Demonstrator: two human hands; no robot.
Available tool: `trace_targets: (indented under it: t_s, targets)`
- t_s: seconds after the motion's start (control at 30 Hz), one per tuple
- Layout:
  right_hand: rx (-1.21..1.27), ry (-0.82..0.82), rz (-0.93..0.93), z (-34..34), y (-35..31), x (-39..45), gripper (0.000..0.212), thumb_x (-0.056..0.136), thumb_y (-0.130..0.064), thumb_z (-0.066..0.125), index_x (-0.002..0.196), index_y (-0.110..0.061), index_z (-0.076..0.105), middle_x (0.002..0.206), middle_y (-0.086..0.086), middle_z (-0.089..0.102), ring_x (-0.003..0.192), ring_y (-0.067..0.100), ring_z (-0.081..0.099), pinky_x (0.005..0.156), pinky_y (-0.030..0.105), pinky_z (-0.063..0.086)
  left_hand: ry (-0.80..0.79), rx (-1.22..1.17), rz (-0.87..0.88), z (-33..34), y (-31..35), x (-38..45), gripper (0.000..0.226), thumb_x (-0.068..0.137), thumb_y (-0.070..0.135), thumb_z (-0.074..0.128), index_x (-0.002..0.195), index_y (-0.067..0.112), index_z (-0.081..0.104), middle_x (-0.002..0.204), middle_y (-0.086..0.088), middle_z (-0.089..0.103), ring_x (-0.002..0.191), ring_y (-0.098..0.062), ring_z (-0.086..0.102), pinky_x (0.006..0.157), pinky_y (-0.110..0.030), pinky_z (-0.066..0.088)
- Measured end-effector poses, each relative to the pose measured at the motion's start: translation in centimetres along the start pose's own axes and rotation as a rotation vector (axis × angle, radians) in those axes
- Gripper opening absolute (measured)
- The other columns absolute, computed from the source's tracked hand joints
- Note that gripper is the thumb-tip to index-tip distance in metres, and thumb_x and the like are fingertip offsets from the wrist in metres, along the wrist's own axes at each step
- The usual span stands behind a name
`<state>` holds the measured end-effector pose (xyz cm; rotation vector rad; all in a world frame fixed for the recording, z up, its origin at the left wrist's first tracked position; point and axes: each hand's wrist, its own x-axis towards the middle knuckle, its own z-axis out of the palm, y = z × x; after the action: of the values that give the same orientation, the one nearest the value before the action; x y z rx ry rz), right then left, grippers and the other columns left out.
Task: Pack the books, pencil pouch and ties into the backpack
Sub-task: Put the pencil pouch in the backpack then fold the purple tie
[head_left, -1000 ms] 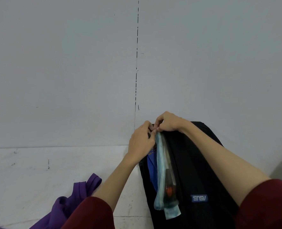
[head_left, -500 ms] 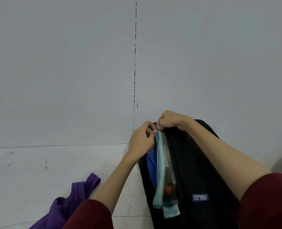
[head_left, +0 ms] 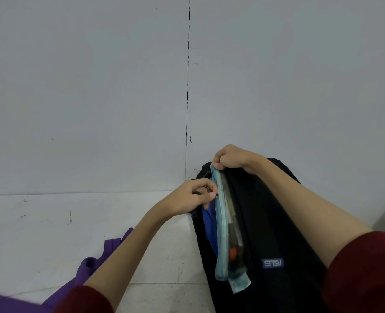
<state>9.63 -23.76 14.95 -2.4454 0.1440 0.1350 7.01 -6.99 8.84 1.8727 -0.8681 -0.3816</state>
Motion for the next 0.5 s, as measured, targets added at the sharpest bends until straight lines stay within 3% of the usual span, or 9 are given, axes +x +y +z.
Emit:
trace_targets:
  t_s: [0.1,0.2,0.27,0.33,0.4,0.5]
  targets:
    - [-0.021,0.000,-0.064,0.3,-0.3,-0.4,0.015,0.091,0.001,0.050,0.088,-0.009,0.061,0.078,-0.005,0.053,0.075,0.005,0.046,0.063,0.017,0.037,0.025,0.001,-0.004,0.2,0.0,-0.7,0.009,0.096,0.013,0.050,0.092,0.018,0.057,0.058,0.001,0.057,0.057,-0.005,0.050,0.058,-0.014,0.038]
    - [-0.045,-0.012,-0.098,0.5,-0.3,-0.7,0.014,0.093,-0.001,0.048,0.090,-0.010,0.059,0.081,-0.005,0.052,0.077,0.007,0.047,0.062,0.015,0.036,0.116,0.027,-0.015,1.0,-0.2,-0.9,0.009,0.096,0.019,0.051,0.090,0.026,0.055,0.059,0.008,0.061,0.066,-0.016,0.053,0.065,-0.029,0.043]
    - [-0.050,-0.005,-0.102,0.6,-0.3,-0.9,0.014,0.093,-0.003,0.048,0.091,-0.010,0.059,0.086,-0.002,0.054,0.082,0.009,0.047,0.062,0.015,0.036,0.132,0.020,-0.024,1.6,-0.1,-1.1,0.009,0.096,0.018,0.050,0.090,0.023,0.054,0.061,0.005,0.061,0.062,-0.007,0.054,0.064,-0.021,0.043]
    - [-0.045,0.013,-0.102,0.7,-0.3,-0.9,0.014,0.093,-0.003,0.048,0.091,-0.009,0.060,0.092,0.001,0.055,0.088,0.012,0.048,0.063,0.015,0.036,0.110,-0.012,-0.045,1.6,0.3,-1.3,0.008,0.096,0.014,0.048,0.091,0.015,0.053,0.062,-0.001,0.057,0.050,0.001,0.049,0.053,-0.013,0.037]
    - [-0.038,0.045,-0.103,1.0,-0.2,-0.8,0.016,0.092,-0.002,0.048,0.092,-0.008,0.062,0.094,0.001,0.056,0.092,0.013,0.049,0.066,0.018,0.038,0.025,-0.063,-0.087,1.2,0.7,-1.9,0.010,0.096,0.009,0.046,0.088,0.011,0.052,0.060,-0.004,0.052,0.039,0.000,0.040,0.041,-0.010,0.029]
    - [-0.044,0.080,-0.117,1.0,0.2,-0.8,0.018,0.091,-0.001,0.047,0.093,-0.006,0.064,0.097,0.002,0.057,0.094,0.013,0.049,0.073,0.020,0.037,-0.056,-0.082,-0.137,0.8,1.1,-2.5,0.014,0.097,0.013,0.047,0.085,0.010,0.054,0.056,-0.003,0.046,0.035,-0.002,0.030,0.036,-0.011,0.023]
